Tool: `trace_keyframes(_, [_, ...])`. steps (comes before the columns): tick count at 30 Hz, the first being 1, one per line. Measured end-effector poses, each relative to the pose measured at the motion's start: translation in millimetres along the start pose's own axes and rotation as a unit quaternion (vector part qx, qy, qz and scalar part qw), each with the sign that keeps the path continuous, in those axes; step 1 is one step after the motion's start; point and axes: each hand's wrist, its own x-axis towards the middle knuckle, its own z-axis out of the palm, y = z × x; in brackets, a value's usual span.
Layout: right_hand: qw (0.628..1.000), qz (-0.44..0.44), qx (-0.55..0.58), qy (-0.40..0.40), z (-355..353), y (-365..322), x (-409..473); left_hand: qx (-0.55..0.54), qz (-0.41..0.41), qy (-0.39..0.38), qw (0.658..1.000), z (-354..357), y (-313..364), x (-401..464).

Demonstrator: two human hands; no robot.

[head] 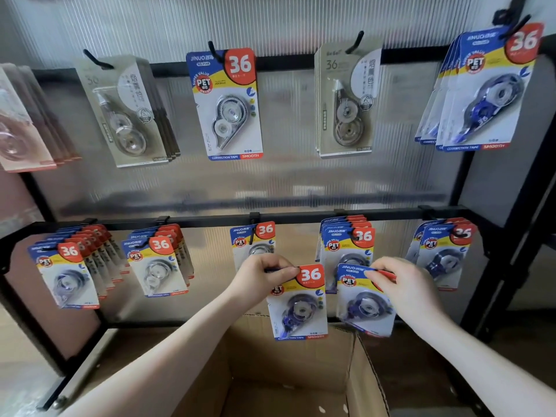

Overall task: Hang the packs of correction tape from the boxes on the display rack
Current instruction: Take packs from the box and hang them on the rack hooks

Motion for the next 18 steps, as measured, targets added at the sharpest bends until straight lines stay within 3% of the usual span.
trace_keyframes(18, [0.997, -0.067, -0.008, 0.033, 6, -5, 53, -0.002, -0.022, 0.004, 1.000, -6, -10, 11])
